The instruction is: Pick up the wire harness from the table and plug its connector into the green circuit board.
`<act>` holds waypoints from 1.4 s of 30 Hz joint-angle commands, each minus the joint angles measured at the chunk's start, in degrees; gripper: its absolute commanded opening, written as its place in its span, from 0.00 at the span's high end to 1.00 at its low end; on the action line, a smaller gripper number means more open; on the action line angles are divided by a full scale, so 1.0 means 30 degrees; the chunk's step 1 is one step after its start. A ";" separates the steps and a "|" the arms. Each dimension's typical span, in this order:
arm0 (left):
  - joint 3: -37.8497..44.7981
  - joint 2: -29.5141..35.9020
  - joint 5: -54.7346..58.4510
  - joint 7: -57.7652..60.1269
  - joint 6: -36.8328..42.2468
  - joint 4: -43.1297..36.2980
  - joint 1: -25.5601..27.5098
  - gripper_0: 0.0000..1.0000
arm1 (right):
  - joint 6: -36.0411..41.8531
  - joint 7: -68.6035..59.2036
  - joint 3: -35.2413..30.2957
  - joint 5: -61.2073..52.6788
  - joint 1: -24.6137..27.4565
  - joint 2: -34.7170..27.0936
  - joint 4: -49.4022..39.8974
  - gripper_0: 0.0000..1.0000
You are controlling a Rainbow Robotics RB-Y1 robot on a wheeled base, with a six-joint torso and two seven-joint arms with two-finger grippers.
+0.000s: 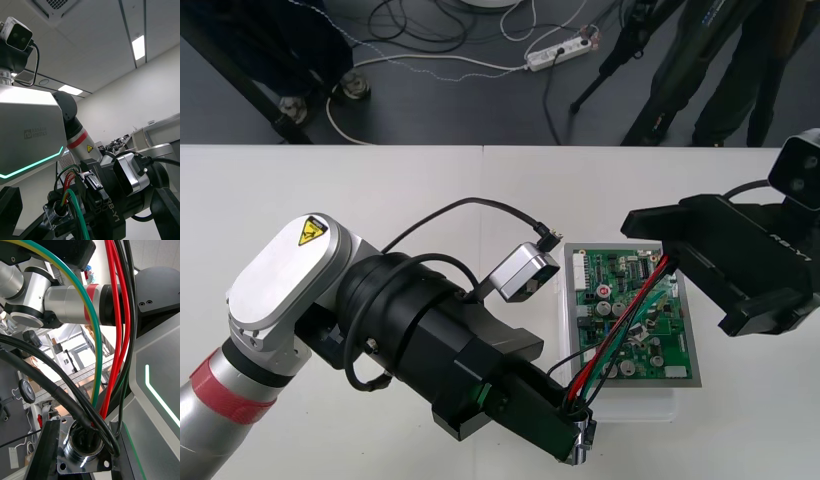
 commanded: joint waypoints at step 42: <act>-0.0463 -0.0553 0.0616 -0.0776 0.0968 -0.0213 -0.0747 1.00 | -0.0029 -0.0049 0.0198 -0.1068 -0.0425 0.0726 -0.0761 0.87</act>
